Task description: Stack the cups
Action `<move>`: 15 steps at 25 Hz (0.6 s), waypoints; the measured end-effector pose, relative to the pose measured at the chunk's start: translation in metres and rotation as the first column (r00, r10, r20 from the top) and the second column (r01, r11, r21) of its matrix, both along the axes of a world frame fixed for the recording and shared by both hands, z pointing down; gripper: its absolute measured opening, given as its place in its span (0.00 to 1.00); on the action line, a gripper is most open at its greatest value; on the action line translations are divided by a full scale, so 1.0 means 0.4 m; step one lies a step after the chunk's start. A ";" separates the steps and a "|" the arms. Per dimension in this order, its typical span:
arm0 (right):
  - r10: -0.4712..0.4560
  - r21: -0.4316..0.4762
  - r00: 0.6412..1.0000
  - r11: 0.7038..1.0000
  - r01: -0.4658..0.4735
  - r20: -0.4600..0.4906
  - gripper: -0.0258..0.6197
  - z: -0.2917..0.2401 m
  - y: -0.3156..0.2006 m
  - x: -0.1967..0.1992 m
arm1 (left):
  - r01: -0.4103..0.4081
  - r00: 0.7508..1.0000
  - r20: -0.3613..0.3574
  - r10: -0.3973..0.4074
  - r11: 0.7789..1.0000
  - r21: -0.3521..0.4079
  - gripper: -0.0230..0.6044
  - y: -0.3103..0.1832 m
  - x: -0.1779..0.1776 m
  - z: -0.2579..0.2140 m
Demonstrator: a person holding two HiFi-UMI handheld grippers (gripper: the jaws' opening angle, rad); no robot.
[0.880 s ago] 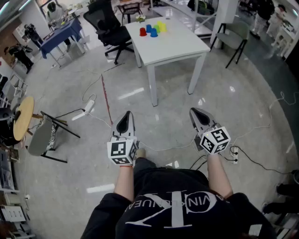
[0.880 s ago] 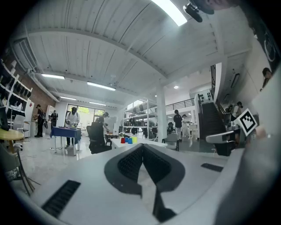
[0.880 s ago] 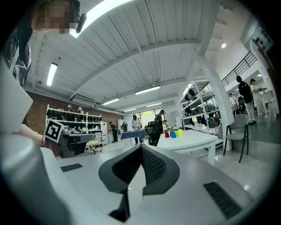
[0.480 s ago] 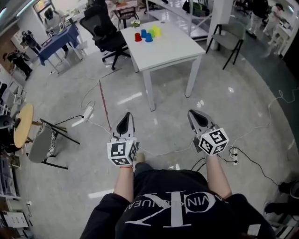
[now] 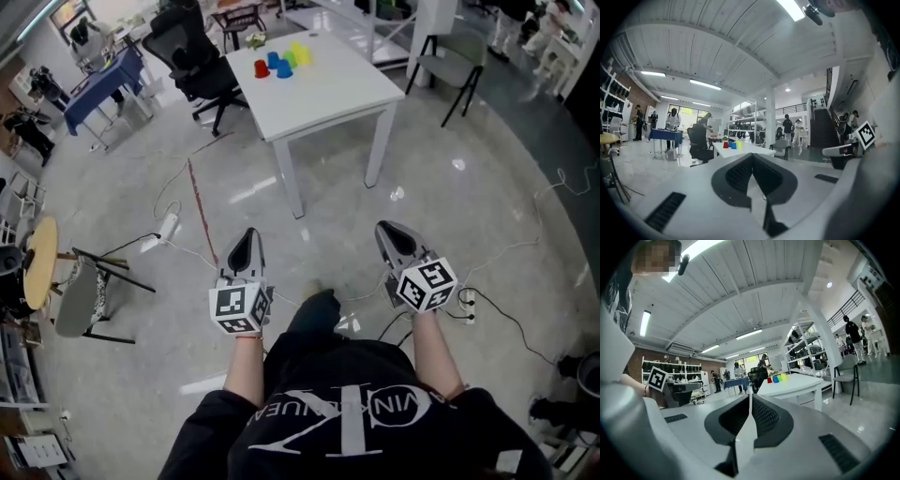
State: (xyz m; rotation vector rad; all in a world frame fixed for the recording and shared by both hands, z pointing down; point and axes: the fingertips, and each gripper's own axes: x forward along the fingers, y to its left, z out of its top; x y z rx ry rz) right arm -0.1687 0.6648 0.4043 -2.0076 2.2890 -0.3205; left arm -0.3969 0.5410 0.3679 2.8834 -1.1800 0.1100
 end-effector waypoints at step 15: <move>0.017 -0.049 1.000 0.999 -0.015 0.021 0.25 0.019 -0.390 0.308 | -0.063 0.998 0.001 0.063 0.997 -0.054 0.04 -0.451 0.360 0.043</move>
